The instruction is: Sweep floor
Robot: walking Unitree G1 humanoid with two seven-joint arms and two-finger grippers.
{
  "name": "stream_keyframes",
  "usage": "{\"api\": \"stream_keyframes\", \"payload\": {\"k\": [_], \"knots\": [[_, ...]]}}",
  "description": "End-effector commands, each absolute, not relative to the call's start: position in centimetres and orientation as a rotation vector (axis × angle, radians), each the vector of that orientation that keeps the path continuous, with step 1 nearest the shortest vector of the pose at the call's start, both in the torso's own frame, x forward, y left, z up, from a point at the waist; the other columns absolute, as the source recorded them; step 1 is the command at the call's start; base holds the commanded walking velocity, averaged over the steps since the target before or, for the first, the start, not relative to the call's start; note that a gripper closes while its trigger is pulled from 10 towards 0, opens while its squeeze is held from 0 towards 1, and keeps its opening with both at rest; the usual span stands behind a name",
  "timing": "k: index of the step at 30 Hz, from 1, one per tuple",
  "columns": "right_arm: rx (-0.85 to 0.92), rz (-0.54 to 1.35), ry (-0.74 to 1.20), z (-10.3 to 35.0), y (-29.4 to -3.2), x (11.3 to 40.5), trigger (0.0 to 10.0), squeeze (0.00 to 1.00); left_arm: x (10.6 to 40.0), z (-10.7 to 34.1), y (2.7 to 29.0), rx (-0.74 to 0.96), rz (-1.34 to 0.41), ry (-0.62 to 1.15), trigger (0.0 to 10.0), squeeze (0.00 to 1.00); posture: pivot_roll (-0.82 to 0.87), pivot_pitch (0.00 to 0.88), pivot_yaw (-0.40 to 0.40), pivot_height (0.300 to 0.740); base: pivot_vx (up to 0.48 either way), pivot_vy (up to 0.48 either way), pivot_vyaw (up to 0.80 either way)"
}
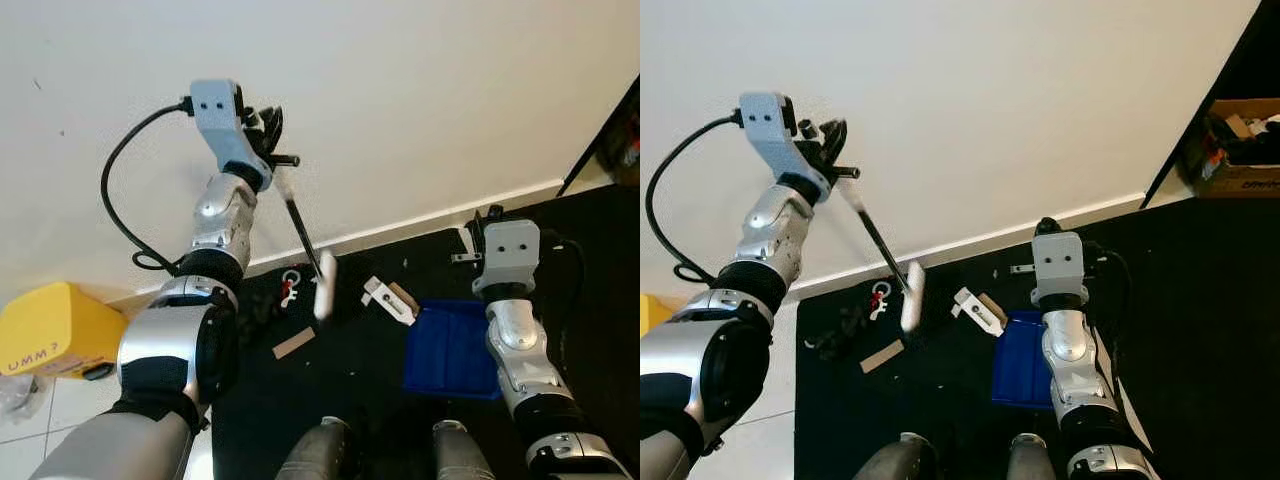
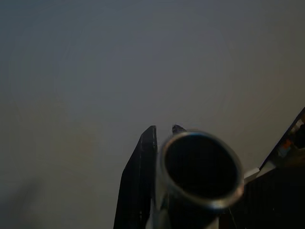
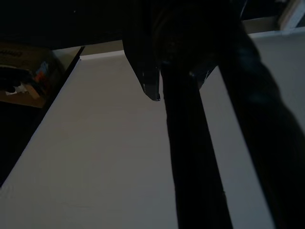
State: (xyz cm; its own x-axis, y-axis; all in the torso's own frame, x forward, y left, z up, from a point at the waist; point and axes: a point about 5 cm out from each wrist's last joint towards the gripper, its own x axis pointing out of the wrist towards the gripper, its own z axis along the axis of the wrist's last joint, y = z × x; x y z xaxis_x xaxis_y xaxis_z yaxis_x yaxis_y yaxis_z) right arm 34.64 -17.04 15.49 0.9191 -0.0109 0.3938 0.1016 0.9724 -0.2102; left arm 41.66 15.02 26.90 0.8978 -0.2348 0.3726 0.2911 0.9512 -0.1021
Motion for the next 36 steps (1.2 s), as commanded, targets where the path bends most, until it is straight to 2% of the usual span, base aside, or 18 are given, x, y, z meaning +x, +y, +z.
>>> {"api": "stream_keyframes", "payload": {"k": [1,8,12,16,22,24,28,36], "knots": [[-0.136,0.014,-0.377,14.4,-14.5,34.4,10.0,0.0,41.7,25.5,13.6,-0.143,-0.303,-0.31,10.0,0.0,-0.01,0.369,0.224,0.74,0.0,0.0,0.0],[-0.138,0.022,-0.407,14.9,-14.3,34.0,10.0,0.0,41.4,24.0,10.8,-0.069,-0.359,-0.256,10.0,0.0,-0.03,0.4,0.229,0.74,0.0,0.0,0.0],[-0.138,0.022,-0.433,15.3,-14.4,33.6,10.0,0.0,40.9,22.5,8.3,-0.048,-0.43,-0.213,10.0,0.0,-0.05,0.43,0.235,0.74,0.0,0.0,0.0],[-0.138,0.021,-0.44,15.4,-14.4,33.4,10.0,0.0,40.7,22.1,7.4,-0.038,-0.459,-0.21,10.0,0.0,-0.05,0.436,0.236,0.74,0.0,0.0,0.0],[-0.141,0.014,-0.447,15.6,-14.5,33.2,10.0,0.0,40.8,23.7,7.4,0.021,-0.455,-0.288,10.0,0.0,-0.06,0.443,0.245,0.74,0.0,0.0,0.0],[-0.141,0.006,-0.452,15.8,-14.7,33.1,10.0,0.0,40.9,26.3,7.8,0.038,-0.459,-0.388,10.0,0.0,-0.06,0.441,0.25,0.74,0.0,0.0,0.0],[-0.14,0.003,-0.451,15.8,-14.8,33.0,10.0,0.0,40.9,28.3,8.0,0.024,-0.456,-0.461,10.0,0.0,-0.05,0.441,0.251,0.74,0.0,0.0,0.0],[-0.134,0.014,-0.458,16.4,-14.2,33.2,10.0,0.0,41.2,27.2,7.2,-0.077,-0.427,-0.381,10.0,0.0,-0.07,0.471,0.243,0.74,0.0,0.0,0.0]]}}
